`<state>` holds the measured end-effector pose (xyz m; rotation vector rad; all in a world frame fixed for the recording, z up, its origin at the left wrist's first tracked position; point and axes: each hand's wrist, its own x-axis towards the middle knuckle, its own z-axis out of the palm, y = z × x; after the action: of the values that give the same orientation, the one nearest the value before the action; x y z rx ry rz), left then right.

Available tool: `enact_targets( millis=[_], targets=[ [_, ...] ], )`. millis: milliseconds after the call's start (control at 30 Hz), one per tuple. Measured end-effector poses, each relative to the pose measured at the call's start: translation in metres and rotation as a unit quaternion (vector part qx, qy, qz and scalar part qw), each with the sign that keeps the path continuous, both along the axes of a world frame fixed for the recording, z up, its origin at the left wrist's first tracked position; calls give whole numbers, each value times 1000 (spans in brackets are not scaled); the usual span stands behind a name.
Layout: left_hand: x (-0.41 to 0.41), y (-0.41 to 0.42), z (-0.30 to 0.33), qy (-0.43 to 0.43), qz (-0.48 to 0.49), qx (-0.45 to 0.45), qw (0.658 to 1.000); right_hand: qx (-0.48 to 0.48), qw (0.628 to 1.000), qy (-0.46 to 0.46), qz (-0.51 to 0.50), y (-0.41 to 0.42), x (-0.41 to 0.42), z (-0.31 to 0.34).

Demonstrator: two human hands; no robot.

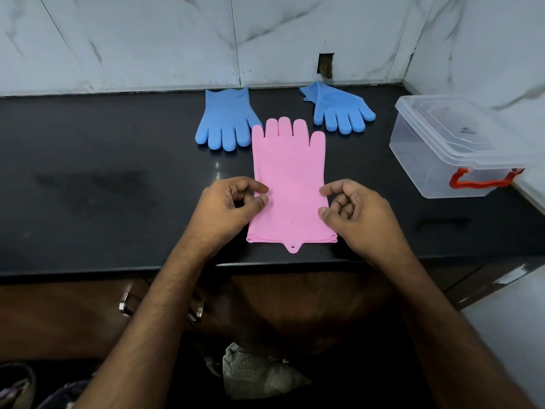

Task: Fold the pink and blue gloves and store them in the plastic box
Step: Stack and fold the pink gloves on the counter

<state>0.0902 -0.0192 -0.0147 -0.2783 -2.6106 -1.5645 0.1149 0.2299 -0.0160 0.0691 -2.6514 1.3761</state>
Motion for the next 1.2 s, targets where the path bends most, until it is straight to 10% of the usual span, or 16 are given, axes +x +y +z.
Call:
enact_targets(
  millis=[1200],
  targets=[
    [63,-7,-9,180,-34,-176,967,164,966,108,169,26,34,7]
  ],
)
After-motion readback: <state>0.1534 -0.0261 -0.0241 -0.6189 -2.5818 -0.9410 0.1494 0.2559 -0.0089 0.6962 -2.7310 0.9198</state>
